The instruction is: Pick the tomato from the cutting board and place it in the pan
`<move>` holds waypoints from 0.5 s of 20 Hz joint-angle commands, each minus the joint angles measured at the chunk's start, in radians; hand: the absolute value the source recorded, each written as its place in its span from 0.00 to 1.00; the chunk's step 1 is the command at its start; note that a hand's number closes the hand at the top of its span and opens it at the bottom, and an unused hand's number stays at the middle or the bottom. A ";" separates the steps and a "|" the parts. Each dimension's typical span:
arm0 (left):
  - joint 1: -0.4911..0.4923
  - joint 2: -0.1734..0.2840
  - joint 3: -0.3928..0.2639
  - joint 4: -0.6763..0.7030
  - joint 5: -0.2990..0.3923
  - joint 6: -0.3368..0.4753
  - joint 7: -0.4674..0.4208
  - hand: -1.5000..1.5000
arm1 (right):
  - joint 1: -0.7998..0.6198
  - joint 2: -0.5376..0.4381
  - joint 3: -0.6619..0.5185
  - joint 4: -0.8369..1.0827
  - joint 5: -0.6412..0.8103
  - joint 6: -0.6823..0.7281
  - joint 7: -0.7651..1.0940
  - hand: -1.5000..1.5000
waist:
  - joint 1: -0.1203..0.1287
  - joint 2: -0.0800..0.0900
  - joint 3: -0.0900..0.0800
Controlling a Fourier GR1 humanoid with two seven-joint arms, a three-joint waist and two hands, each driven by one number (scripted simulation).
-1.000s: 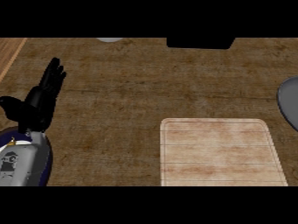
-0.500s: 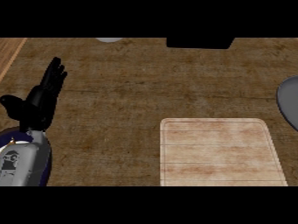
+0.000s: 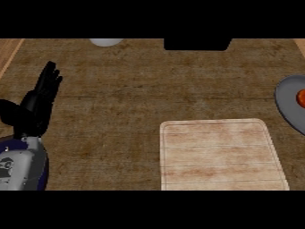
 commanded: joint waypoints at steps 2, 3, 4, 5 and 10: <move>-0.002 -0.002 0.018 0.067 -0.007 0.008 -0.038 0.50 | 0.097 -0.003 -0.032 -0.045 -0.105 0.238 -0.090 0.00 | -0.036 -0.012 -0.006; 0.039 0.004 0.014 0.040 -0.007 -0.008 -0.057 0.50 | 0.129 0.015 -0.017 -0.075 -0.115 0.240 -0.107 0.00 | -0.027 -0.012 -0.005; 0.024 0.007 0.021 0.037 -0.004 0.001 -0.043 0.50 | 0.128 0.033 -0.003 -0.109 -0.115 0.284 -0.091 0.00 | -0.039 -0.017 -0.008; 0.027 0.027 0.030 0.005 0.005 -0.010 -0.008 0.50 | 0.195 0.041 -0.023 -0.118 -0.141 0.327 -0.135 0.00 | -0.042 -0.019 -0.007; 0.061 0.000 0.006 -0.037 -0.030 0.030 -0.001 0.50 | 0.323 0.102 -0.021 -0.302 -0.182 0.400 -0.115 0.00 | -0.060 -0.025 -0.011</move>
